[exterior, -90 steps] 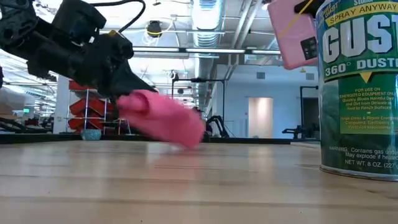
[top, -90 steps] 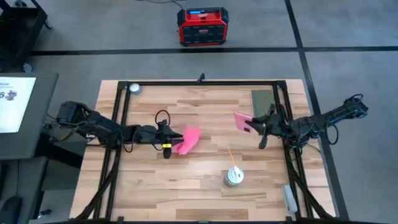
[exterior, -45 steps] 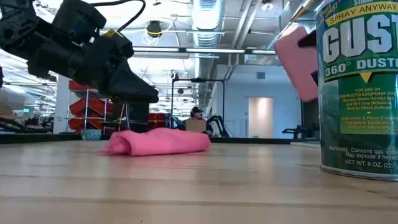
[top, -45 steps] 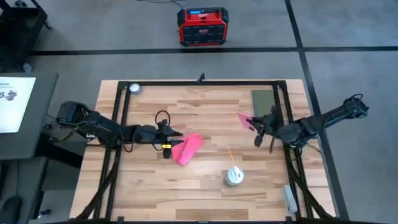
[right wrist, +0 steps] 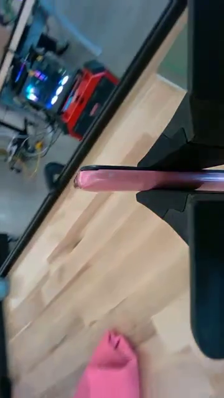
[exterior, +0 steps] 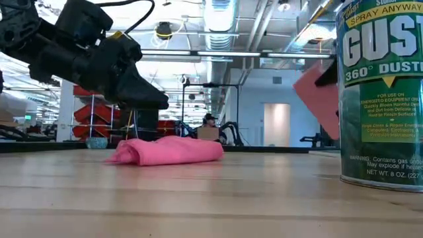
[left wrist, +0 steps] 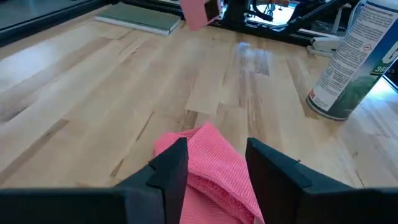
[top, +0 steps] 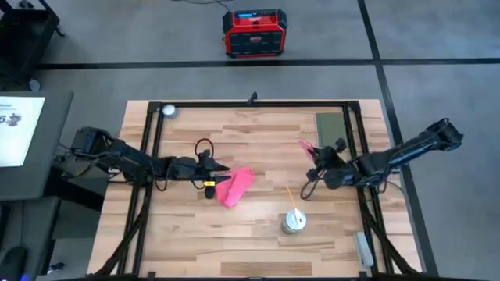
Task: Apply microfiber cloth
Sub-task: Wipe the back of the phone using the pink microfiber cloth
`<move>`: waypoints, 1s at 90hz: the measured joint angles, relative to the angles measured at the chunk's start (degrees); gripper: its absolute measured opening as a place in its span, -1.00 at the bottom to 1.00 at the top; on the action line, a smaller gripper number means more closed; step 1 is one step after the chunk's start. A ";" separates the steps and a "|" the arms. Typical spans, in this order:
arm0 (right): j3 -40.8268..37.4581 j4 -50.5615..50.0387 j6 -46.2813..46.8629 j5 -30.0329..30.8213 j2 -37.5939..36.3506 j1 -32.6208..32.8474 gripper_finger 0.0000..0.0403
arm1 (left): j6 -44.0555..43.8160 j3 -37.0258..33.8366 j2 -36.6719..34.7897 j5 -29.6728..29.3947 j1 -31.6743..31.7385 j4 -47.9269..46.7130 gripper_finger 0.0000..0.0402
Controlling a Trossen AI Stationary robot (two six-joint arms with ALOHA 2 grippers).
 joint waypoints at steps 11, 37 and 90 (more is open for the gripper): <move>0.00 -0.03 4.11 -0.02 4.82 -1.61 -0.94 | -0.84 0.00 0.00 0.00 0.00 0.00 -0.31; 0.35 1.61 11.72 2.15 15.73 -5.34 -0.94 | -2.02 0.00 0.00 0.02 0.00 0.00 -0.31; -1.86 28.96 1.81 -11.77 20.69 -6.78 -0.94 | -2.26 0.04 0.02 0.02 -0.02 0.07 -0.31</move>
